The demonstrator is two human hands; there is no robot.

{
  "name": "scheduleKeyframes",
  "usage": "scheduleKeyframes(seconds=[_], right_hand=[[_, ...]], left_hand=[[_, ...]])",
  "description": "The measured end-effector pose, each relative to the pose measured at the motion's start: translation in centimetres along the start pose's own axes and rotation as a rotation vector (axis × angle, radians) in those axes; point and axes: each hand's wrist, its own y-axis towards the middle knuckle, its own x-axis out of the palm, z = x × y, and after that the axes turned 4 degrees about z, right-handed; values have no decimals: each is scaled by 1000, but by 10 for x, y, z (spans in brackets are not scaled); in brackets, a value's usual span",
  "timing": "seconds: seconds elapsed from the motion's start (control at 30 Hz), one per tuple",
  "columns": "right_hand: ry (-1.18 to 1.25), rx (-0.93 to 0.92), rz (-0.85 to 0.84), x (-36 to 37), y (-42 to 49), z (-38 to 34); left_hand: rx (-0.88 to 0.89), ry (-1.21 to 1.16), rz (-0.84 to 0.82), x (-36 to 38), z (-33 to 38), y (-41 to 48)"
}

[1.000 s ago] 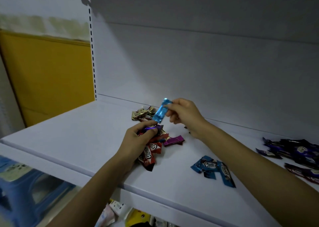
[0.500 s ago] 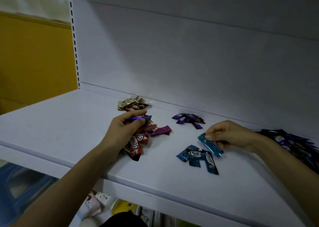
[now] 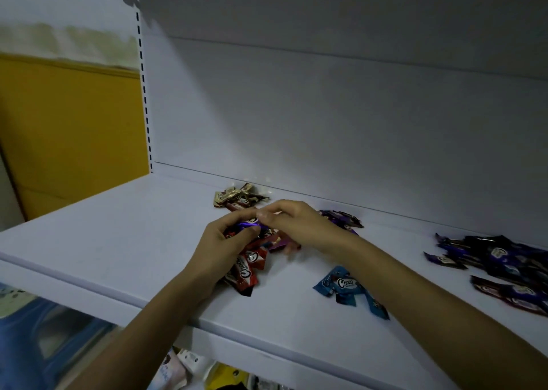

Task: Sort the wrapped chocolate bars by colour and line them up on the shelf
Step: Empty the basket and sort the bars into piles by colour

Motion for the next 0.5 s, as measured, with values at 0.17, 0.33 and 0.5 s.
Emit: scheduleKeyframes(seconds=[0.17,0.33,0.5], right_hand=[[108,21,26,8,12,-2],[131,1,104,10,16,3],[-10,-128,90,8,16,6]], left_hand=[[-8,18,14,-1,0,1],[-34,-9,38,-2,-1,3],[-101,35,88,-2,-2,4]])
